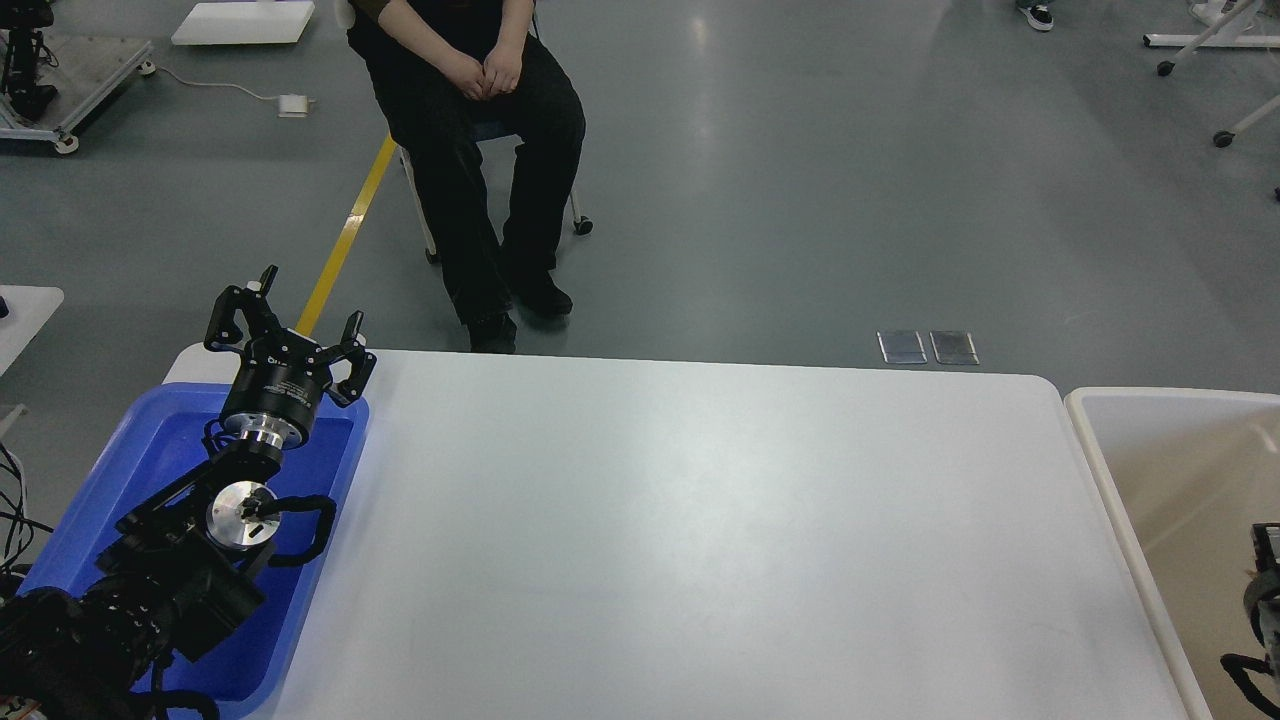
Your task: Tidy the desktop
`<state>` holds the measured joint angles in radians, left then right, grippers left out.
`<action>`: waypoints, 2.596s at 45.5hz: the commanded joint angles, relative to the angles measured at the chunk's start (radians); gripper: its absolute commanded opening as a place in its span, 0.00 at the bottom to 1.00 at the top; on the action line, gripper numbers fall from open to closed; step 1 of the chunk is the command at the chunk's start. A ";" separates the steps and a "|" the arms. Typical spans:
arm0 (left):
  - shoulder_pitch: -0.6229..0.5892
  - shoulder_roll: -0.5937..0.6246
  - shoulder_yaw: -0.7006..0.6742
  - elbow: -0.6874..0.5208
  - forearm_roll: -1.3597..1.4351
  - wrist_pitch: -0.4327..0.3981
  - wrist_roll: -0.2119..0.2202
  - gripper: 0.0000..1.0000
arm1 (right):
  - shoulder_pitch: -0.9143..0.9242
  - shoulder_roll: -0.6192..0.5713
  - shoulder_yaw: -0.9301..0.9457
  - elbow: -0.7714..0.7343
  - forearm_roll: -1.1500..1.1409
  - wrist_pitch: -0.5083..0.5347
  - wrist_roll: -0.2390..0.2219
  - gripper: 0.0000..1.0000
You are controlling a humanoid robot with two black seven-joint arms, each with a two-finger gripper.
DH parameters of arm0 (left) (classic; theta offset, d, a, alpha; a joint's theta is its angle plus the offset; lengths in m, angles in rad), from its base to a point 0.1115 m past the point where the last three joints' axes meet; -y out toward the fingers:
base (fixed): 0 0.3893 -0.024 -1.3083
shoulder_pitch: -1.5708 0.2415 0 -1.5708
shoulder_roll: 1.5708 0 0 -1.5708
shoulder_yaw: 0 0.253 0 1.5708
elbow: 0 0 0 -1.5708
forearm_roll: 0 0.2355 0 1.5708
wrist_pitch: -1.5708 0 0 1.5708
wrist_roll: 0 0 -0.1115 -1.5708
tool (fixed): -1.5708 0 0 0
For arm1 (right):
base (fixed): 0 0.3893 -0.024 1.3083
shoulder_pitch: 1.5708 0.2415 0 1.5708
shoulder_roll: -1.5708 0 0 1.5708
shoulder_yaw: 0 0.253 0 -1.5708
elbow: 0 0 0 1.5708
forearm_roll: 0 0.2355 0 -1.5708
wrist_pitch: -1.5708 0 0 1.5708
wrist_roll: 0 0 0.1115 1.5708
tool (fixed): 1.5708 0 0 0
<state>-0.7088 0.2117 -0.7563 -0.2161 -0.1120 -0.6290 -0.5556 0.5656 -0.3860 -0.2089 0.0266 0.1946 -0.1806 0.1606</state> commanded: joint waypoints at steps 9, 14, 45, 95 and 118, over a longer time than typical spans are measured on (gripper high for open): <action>0.000 0.000 0.000 0.000 0.000 0.000 0.000 1.00 | -0.001 0.021 0.000 -0.020 -0.001 0.006 -0.001 1.00; 0.000 0.000 0.000 0.000 0.000 0.000 -0.001 1.00 | 0.002 0.021 0.000 -0.022 -0.001 0.006 -0.001 1.00; 0.000 0.000 0.000 0.000 0.000 0.000 0.000 1.00 | 0.395 -0.010 0.139 -0.067 0.017 0.144 0.005 1.00; 0.000 0.000 0.000 0.000 0.000 0.000 -0.001 1.00 | 0.639 -0.171 0.761 0.404 -0.112 0.270 0.097 1.00; 0.000 0.000 0.000 0.000 0.000 0.000 0.000 1.00 | 0.274 0.062 0.861 0.434 -0.317 0.263 0.479 1.00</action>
<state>-0.7087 0.2117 -0.7562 -0.2162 -0.1120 -0.6289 -0.5556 1.0107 -0.4301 0.6178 0.4448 -0.0786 0.0843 0.5409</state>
